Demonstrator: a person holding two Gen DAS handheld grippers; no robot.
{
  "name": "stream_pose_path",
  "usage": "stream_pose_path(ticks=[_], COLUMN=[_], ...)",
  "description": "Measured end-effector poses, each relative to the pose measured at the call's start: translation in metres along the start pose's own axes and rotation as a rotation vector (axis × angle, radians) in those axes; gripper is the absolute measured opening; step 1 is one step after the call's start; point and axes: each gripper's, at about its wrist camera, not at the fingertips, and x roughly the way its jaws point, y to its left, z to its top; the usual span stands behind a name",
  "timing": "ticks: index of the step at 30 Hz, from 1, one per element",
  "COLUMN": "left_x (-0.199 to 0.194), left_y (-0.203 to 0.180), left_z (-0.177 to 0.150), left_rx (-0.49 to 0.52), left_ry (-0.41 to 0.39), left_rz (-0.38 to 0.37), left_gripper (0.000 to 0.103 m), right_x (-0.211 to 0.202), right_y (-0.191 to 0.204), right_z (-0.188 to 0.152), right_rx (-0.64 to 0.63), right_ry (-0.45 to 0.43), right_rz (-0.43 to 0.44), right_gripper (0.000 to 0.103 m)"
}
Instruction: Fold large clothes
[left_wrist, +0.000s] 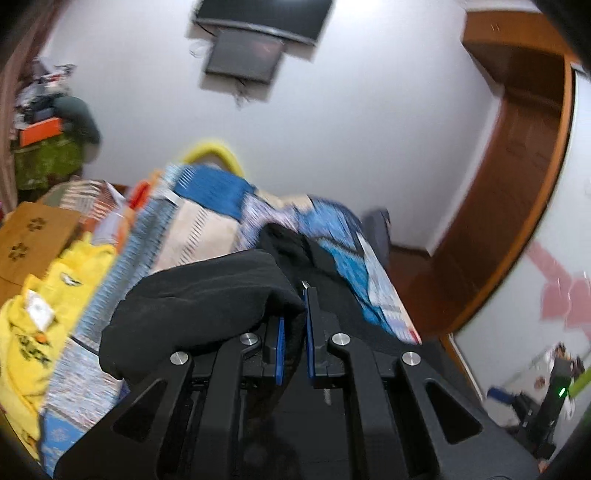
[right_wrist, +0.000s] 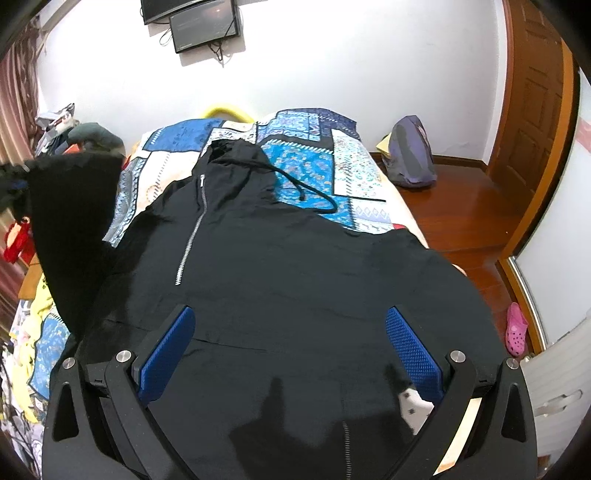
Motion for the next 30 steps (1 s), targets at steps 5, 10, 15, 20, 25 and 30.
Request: stream_pose_path(ticks=[5, 10, 15, 20, 25, 30], left_x=[0.035, 0.060, 0.077, 0.082, 0.061, 0.020], left_y=[-0.035, -0.076, -0.097, -0.104, -0.098, -0.086], left_z=[-0.031, -0.070, -0.105, -0.134, -0.143, -0.128], left_rx=[0.011, 0.114, 0.218, 0.266, 0.255, 0.278], left_ry=[0.128, 0.248, 0.361, 0.482, 0.541, 0.449], left_rz=[-0.063, -0.072, -0.046, -0.055, -0.137, -0.122], left_gripper=[0.008, 0.008, 0.008, 0.014, 0.027, 0.049], right_x=[-0.001, 0.003, 0.008, 0.005, 0.000, -0.005], right_y=[-0.015, -0.024, -0.024, -0.015, -0.002, 0.016], right_z=[-0.002, -0.006, -0.009, -0.012, -0.010, -0.005], right_rx=[0.021, 0.042, 0.037, 0.002, -0.039, -0.082], right_ry=[-0.002, 0.014, 0.037, 0.042, 0.036, 0.021], right_rz=[-0.011, -0.011, -0.018, -0.022, -0.020, -0.016], right_gripper=[0.102, 0.102, 0.102, 0.102, 0.102, 0.102])
